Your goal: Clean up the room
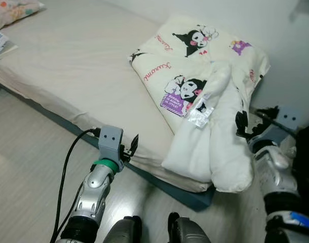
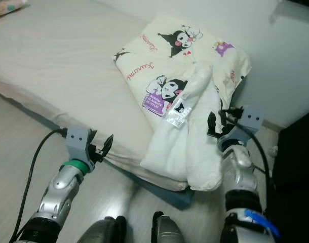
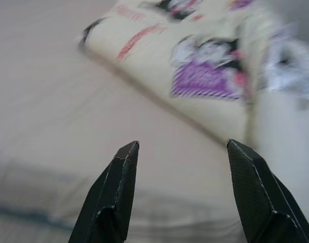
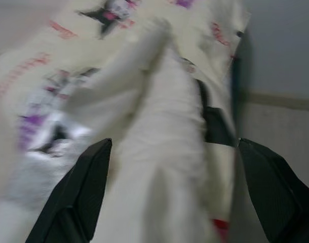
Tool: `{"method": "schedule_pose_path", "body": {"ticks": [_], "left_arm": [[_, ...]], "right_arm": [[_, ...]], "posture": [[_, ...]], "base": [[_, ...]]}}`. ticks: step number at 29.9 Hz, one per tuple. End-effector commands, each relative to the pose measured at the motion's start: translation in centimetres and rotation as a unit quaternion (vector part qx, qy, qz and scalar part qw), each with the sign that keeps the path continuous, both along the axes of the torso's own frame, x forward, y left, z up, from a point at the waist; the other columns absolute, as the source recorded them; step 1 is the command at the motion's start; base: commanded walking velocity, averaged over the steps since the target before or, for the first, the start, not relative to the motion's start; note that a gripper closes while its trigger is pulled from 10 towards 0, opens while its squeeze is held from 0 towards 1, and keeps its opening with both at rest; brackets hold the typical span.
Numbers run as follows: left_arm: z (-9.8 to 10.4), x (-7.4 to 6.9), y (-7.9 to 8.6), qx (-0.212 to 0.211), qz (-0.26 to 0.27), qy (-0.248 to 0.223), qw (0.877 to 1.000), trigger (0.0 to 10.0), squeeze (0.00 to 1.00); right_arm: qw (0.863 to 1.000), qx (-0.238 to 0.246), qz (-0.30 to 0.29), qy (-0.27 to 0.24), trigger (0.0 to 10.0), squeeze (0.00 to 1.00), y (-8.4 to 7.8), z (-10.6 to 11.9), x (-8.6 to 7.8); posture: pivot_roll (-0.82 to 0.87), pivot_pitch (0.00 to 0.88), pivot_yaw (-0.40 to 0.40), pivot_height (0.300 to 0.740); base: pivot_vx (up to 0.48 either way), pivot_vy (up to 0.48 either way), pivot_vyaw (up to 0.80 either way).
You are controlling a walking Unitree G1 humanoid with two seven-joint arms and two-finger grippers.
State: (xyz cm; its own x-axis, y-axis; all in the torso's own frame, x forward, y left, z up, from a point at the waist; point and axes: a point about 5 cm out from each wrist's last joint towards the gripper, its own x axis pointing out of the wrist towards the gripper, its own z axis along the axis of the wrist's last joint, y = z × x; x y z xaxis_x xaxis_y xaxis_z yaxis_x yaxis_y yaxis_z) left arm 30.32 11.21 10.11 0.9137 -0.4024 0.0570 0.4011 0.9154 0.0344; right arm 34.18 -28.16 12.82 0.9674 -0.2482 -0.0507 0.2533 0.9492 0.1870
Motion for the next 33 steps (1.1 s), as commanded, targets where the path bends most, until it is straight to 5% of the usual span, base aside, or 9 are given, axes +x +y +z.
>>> {"method": "schedule_pose_path", "body": {"ticks": [1, 9, 14, 23, 24, 32, 33], "left_arm": [[0.0, -0.5, -0.5, 0.002, -0.028, 0.003, 1.0, 10.0, 0.0], [3.0, -0.9, -0.8, 0.001, -0.081, -0.039, 0.996, 10.0, 0.0], [5.4, -1.2, -0.9, -0.005, -0.107, -0.067, 0.992, 10.0, 0.0], [6.5, -1.7, -1.2, -0.009, -0.119, -0.075, 0.99, 10.0, 0.0], [6.5, -1.8, -1.3, -0.009, -0.12, -0.074, 0.99, 10.0, 0.0], [6.8, -2.0, -1.8, -0.01, -0.13, -0.072, 0.989, 10.0, 0.0], [6.8, -2.0, -1.9, -0.009, -0.132, -0.071, 0.989, 10.0, 0.0]], "right_arm": [[0.999, 0.002, -0.023, 0.025, 10.0, 1.0, -1.0, -0.8, -0.4], [0.997, -0.013, -0.041, 0.056, 10.0, 1.0, -2.6, -0.1, 0.3], [0.997, 0.027, -0.036, 0.06, 10.0, 1.0, -3.1, 0.1, 0.6], [0.994, 0.106, 0.01, 0.023, 10.0, 1.0, -1.9, 0.3, 1.3], [0.994, 0.106, 0.024, 0.02, 10.0, 0.0, -1.5, 0.2, 1.4], [0.993, 0.093, 0.072, 0.014, 10.0, 0.0, 0.0, -0.1, 1.8], [0.994, 0.08, 0.073, 0.021, 6.4, 0.0, 0.0, -0.2, 1.7]], "posture": [[0.05, 0.261, 0.087, 0.735], [0.1, 0.357, 0.097, 0.735], [0.13, 0.401, 0.092, 0.735], [0.13, 0.39, 0.089, 0.735], [0.13, 0.386, 0.09, 0.735], [0.13, 0.377, 0.095, 0.735], [0.13, 0.375, 0.094, 0.735]], "base": [[0.0, 0.0, 0.0], [0.0, 0.0, 0.0], [0.0, 0.0, 0.0], [0.0, 0.0, 0.0], [0.0, 0.0, 0.0], [0.0, 0.0, 0.0], [0.0, 0.0, 0.0]]}}
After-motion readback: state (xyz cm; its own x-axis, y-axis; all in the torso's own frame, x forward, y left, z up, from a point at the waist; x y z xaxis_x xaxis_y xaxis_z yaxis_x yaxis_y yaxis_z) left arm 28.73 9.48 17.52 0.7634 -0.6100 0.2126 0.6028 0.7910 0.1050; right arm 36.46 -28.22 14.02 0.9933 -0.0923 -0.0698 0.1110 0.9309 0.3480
